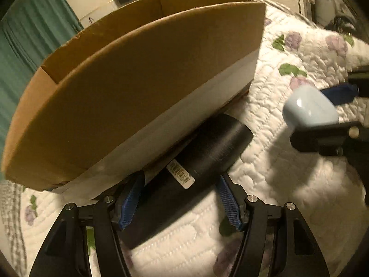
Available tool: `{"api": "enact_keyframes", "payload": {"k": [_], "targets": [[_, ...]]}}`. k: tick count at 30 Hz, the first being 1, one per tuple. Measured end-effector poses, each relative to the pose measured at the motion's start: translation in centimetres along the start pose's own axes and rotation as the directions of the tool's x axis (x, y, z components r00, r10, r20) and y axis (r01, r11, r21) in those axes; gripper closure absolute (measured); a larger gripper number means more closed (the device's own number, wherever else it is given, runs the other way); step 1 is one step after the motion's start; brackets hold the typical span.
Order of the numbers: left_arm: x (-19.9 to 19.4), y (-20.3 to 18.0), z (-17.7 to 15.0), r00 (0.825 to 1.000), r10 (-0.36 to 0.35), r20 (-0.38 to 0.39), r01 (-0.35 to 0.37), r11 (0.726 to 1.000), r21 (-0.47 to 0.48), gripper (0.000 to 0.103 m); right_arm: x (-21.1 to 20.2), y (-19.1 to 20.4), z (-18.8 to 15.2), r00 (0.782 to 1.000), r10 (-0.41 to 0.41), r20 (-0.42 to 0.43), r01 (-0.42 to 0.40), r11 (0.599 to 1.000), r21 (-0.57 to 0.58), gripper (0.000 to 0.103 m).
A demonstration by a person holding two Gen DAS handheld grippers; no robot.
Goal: Organize rigid objects
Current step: 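Grasp the black remote control with the left gripper, then carry the earbud case and remote into the box and release both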
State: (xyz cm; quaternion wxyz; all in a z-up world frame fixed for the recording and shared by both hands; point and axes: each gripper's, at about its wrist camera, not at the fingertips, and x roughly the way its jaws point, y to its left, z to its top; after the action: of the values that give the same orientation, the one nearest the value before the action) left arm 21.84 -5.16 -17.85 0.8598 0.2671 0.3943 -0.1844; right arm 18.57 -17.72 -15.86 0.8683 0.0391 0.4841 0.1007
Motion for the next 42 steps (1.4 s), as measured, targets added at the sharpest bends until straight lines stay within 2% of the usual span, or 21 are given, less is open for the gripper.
{"api": "enact_keyframes", "payload": {"k": [2,3,4,9,12,19,23,27,35,42], "targets": [[-0.3,0.3,-0.1,1.0,-0.007,0.008,0.007,1.0,-0.006,0.043,0.3,0.1,0.0,1.0,-0.004,-0.009,0.004,1.0,-0.001,0.051],[-0.5,0.2,-0.2,1.0,0.003,0.008,-0.003,1.0,-0.002,0.054,0.4,0.1,0.0,1.0,-0.006,-0.012,0.006,1.0,-0.001,0.051],[-0.8,0.1,-0.2,1.0,0.012,0.007,-0.012,1.0,0.007,0.055,0.4,0.2,0.0,1.0,-0.009,-0.012,0.009,1.0,-0.002,0.051],[-3.8,-1.5,-0.8,0.998,0.063,0.027,-0.065,0.997,0.052,0.077,-0.2,0.2,-0.2,1.0,-0.02,0.011,0.02,1.0,-0.008,0.051],[-5.9,-2.1,-1.3,0.998,0.061,0.015,-0.062,0.998,0.021,0.083,-1.0,0.2,-0.2,0.999,-0.026,0.031,0.026,1.0,-0.008,0.051],[-11.6,-2.1,-2.3,0.999,0.014,0.04,-0.007,0.986,-0.167,0.084,-4.2,0.9,-0.9,0.995,-0.026,0.098,0.03,0.999,-0.04,0.051],[-14.1,-1.0,-2.1,0.998,-0.02,0.052,0.034,0.958,-0.284,0.084,-6.6,1.1,-1.4,0.989,-0.033,0.146,0.04,0.998,-0.047,0.051],[-16.0,-1.0,-2.1,0.997,-0.012,0.079,0.04,0.935,-0.352,0.084,-9.3,1.3,-1.9,0.981,-0.028,0.192,0.04,0.997,-0.062,0.051],[-20.3,0.0,0.0,0.984,0.014,0.178,0.058,0.918,-0.392,0.084,-13.9,2.0,-1.7,0.963,-0.011,0.268,0.034,0.996,-0.083,0.052],[-21.7,2.8,2.5,0.976,0.035,0.216,0.067,0.892,-0.447,0.083,-16.5,3.1,1.2,0.945,0.02,0.325,0.029,0.989,-0.145,0.051]]}}
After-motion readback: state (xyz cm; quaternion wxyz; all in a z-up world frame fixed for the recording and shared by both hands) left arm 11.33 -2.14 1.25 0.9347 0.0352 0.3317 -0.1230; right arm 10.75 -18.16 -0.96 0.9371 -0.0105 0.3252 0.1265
